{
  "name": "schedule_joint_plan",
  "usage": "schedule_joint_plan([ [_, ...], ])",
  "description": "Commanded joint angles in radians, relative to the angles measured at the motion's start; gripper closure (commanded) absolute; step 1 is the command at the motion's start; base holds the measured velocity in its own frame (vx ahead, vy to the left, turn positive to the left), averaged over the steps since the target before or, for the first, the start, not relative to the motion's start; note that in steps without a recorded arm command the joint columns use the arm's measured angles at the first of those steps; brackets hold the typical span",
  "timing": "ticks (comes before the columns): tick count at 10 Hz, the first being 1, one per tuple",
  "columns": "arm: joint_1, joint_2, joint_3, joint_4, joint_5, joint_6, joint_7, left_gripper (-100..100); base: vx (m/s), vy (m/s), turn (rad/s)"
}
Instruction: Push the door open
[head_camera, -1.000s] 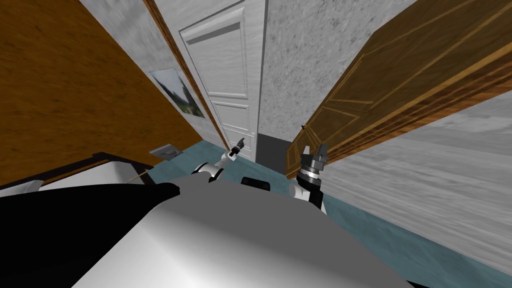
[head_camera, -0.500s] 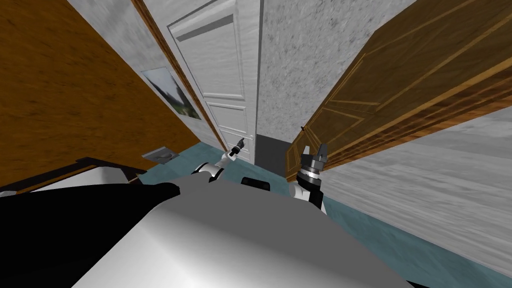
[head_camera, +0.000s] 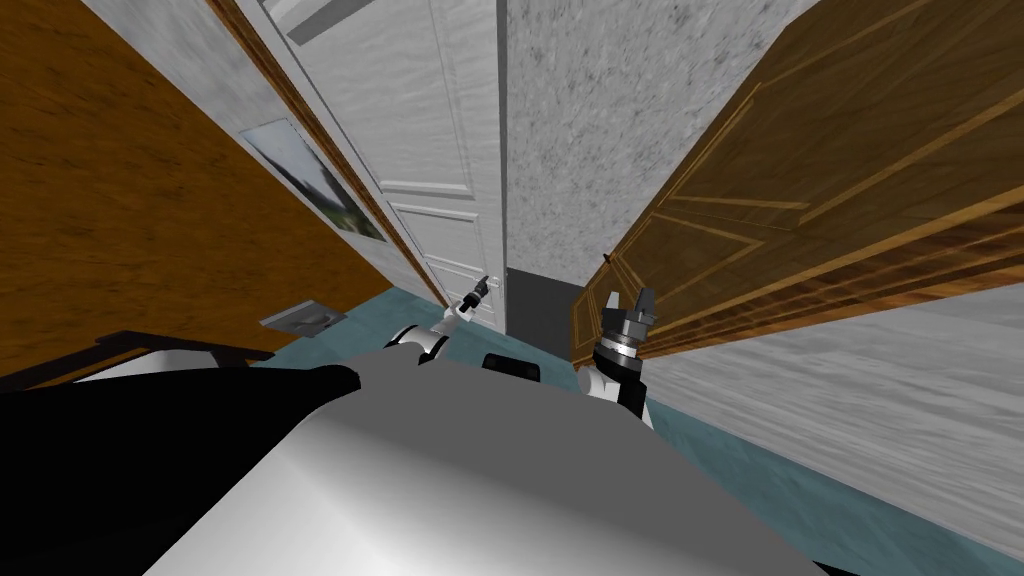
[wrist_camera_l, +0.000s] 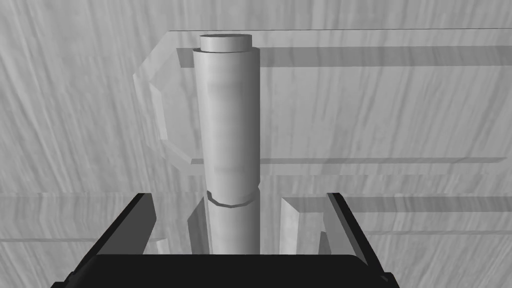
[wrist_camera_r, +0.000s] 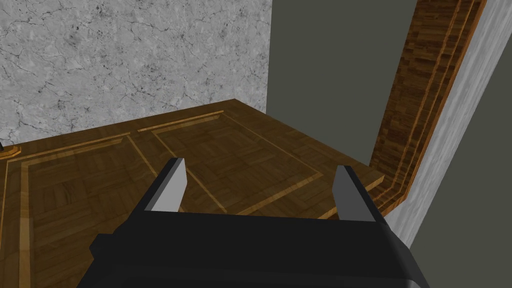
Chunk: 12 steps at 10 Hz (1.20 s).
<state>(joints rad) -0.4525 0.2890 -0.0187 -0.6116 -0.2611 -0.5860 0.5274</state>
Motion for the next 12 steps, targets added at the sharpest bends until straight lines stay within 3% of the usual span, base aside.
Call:
schedule_joint_plan([
  [1, 0.001, 0.000, 0.000, 0.000, 0.000, -0.001, 0.001, 100, -0.014, 0.000, 0.006],
  [6, 0.001, 0.000, 0.000, 0.000, 0.000, -0.001, 0.001, 100, -0.015, 0.003, -0.003],
  [12, 0.005, 0.008, 0.049, 0.006, 0.025, 0.011, -0.036, 100, 0.167, -0.068, 0.032],
])
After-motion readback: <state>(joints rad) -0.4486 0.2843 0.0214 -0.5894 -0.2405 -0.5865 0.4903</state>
